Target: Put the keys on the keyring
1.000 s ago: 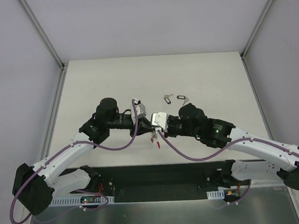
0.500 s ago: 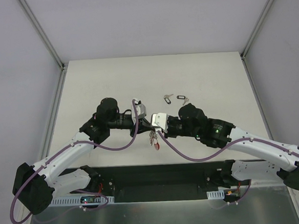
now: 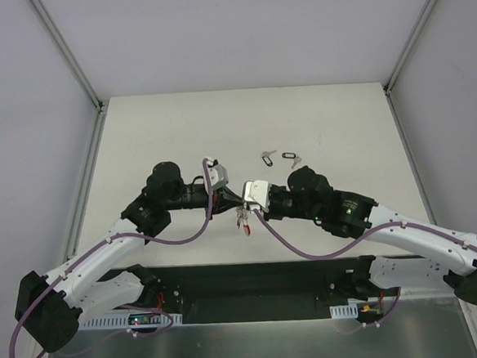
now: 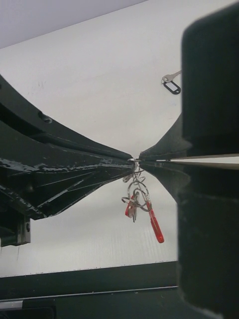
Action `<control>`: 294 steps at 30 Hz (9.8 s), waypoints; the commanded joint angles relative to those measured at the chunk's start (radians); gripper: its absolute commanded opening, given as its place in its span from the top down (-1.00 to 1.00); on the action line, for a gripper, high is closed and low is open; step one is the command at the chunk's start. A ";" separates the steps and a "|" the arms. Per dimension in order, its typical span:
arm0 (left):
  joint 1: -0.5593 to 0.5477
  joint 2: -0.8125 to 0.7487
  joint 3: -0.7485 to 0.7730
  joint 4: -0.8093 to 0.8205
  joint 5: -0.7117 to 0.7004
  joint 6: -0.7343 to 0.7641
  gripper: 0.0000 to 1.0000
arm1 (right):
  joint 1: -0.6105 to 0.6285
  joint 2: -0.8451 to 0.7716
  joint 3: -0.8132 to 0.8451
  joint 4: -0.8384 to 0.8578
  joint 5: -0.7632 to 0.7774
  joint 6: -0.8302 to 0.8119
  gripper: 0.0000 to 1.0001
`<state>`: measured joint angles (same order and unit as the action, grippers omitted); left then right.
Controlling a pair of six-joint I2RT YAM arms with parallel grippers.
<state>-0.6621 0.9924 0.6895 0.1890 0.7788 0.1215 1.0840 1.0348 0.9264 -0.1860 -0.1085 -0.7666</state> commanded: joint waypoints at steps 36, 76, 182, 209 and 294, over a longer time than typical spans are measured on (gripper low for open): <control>-0.013 -0.178 -0.120 0.136 -0.165 -0.152 0.15 | -0.013 -0.027 0.017 0.042 -0.036 -0.014 0.98; -0.010 -0.376 0.038 -0.269 -0.895 0.021 -0.99 | -0.122 0.142 0.152 -0.021 -0.019 0.076 0.98; 0.211 -0.362 -0.019 -0.312 -0.981 -0.118 -0.98 | -0.823 0.421 -0.028 0.356 0.050 0.721 -0.92; 0.024 0.158 0.116 -0.338 -0.814 -0.479 -0.96 | -0.507 0.479 -0.089 0.276 -0.275 0.754 -0.08; 0.039 0.124 -0.364 0.515 -0.566 -0.287 -0.67 | -0.283 0.559 0.037 0.236 -0.117 0.268 0.97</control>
<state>-0.6285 1.0977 0.3645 0.3981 0.1005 -0.2802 0.7963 1.6810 0.9894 -0.0593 -0.1776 -0.4206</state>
